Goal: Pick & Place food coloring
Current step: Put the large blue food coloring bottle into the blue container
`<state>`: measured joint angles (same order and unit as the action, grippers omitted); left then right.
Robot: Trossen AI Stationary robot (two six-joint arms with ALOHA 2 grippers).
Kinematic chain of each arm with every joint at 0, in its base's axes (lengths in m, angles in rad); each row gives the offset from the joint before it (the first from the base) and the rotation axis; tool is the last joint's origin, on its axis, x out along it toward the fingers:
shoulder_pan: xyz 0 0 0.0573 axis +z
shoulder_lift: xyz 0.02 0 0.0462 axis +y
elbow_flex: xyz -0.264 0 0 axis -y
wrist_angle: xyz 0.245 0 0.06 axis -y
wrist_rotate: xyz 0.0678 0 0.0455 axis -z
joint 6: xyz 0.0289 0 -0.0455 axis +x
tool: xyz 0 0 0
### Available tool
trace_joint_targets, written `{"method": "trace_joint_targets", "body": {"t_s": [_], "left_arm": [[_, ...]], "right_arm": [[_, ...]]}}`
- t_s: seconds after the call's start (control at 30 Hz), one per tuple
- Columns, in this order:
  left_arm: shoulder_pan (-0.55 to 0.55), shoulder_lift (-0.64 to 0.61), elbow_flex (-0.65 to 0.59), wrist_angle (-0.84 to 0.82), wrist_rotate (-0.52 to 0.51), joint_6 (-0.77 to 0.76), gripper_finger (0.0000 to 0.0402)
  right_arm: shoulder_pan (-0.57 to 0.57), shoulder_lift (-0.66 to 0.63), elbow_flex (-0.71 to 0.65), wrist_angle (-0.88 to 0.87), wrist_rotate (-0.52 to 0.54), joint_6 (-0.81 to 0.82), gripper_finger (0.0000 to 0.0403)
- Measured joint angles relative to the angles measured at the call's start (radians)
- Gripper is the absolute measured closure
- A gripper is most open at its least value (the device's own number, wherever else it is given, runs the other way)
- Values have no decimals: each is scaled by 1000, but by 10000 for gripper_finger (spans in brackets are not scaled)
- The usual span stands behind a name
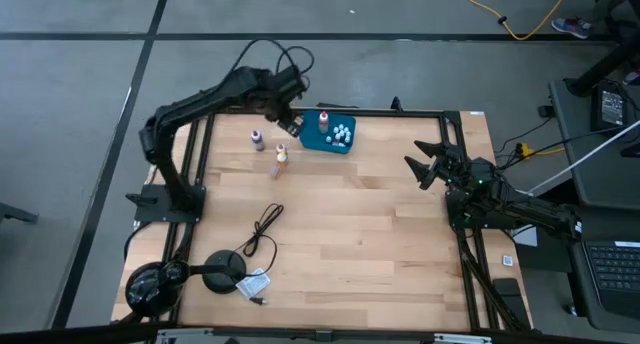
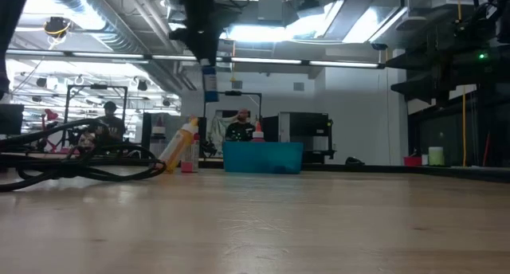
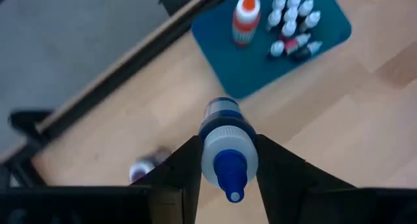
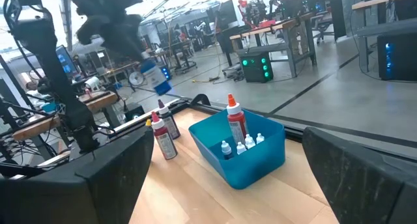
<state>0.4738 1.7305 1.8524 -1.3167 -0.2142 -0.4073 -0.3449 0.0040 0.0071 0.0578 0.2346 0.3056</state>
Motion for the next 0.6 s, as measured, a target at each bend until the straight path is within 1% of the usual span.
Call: {"method": "trace_joint_targets", "body": {"t_s": [0.2, 0.33, 0.6], "left_arm": [[38, 104, 96, 17, 23, 126, 286], [54, 144, 101, 32, 15, 179, 285], [65, 214, 103, 148, 10, 240, 286]], "right_arm": [[0, 0, 0, 0, 0, 0, 11], [0, 0, 0, 0, 0, 0, 11], [0, 0, 0, 0, 0, 0, 11]]}}
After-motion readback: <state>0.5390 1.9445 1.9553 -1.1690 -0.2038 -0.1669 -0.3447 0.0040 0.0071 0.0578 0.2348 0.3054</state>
